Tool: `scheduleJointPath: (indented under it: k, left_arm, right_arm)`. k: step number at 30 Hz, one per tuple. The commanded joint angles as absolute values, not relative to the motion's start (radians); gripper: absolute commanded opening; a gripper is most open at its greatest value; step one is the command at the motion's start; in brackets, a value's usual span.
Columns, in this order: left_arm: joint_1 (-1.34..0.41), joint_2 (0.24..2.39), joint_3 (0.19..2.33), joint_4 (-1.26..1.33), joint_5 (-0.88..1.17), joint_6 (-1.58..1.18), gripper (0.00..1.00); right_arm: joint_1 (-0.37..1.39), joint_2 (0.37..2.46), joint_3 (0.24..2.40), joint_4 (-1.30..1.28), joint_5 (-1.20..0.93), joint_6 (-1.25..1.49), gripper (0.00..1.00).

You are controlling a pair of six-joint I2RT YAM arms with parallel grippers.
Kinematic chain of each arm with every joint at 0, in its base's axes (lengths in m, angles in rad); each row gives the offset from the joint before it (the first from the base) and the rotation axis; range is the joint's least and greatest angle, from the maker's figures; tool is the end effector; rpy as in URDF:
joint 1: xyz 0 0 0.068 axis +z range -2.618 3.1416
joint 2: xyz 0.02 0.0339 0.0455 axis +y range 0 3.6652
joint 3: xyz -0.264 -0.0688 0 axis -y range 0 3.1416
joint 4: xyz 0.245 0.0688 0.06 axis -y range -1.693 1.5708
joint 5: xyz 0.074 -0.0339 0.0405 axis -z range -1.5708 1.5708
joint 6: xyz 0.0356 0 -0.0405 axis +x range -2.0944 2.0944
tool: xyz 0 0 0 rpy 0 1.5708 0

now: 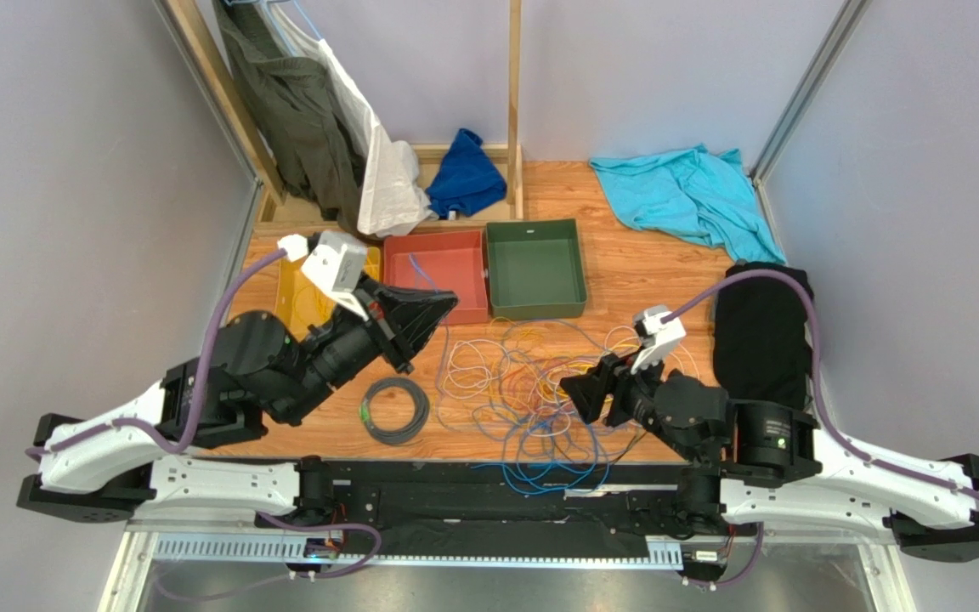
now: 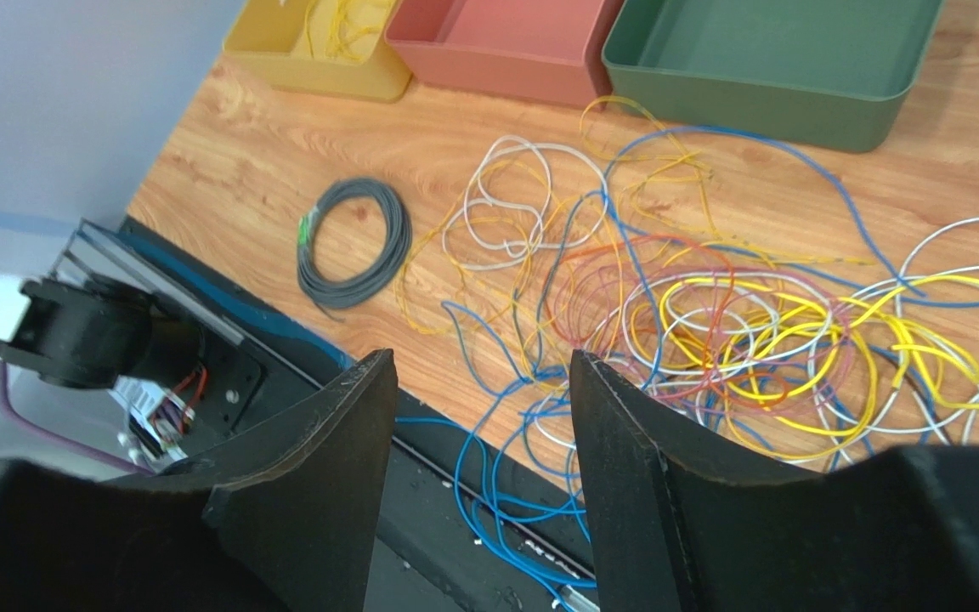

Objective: Untangle the cables

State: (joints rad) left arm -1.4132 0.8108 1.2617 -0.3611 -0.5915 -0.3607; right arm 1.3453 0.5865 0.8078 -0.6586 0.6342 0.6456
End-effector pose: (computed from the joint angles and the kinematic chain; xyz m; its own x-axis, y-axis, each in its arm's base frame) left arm 0.0409 -0.1308 0.4749 -0.2454 -0.3224 -0.9142 0.6905 0.6038 -0.3983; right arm 0.0472 0.1113 0.3284 -0.4758 0.0935 -0.8746 -0.4743 0.8101 0.3446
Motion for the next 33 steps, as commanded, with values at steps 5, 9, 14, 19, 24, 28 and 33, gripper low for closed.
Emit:
scheduleJointPath:
  k: [5,9,14,19,24,28,33]
  left_arm:
    - [-1.414,1.064,1.799,-0.621,-0.724,-0.158,0.00]
    - [-1.391,1.144,1.942,-0.633,-0.765,-0.077,0.00]
    - [-1.164,1.229,2.006,-0.765,-0.726,-0.148,0.00]
    - [-0.921,1.278,1.857,-0.799,-0.534,-0.291,0.00]
    - [-0.770,1.354,1.769,-0.707,-0.405,-0.347,0.00]
    - [-0.710,1.410,1.767,-0.647,-0.388,-0.334,0.00]
    - [-0.652,1.492,1.833,-0.629,-0.374,-0.321,0.00]
  right_arm:
    - [1.350,0.623,0.746,-0.489,0.496,0.598,0.56]
    - [1.350,0.615,0.729,-0.497,0.497,0.612,0.56]
    - [1.350,0.545,0.704,-0.548,0.514,0.640,0.55]
    - [1.350,0.460,0.693,-0.621,0.526,0.658,0.55]
    - [1.350,0.401,0.689,-0.682,0.546,0.657,0.55]
    - [1.350,0.347,0.686,-0.744,0.578,0.658,0.55]
    - [1.350,0.243,0.676,-0.787,0.618,0.655,0.54]
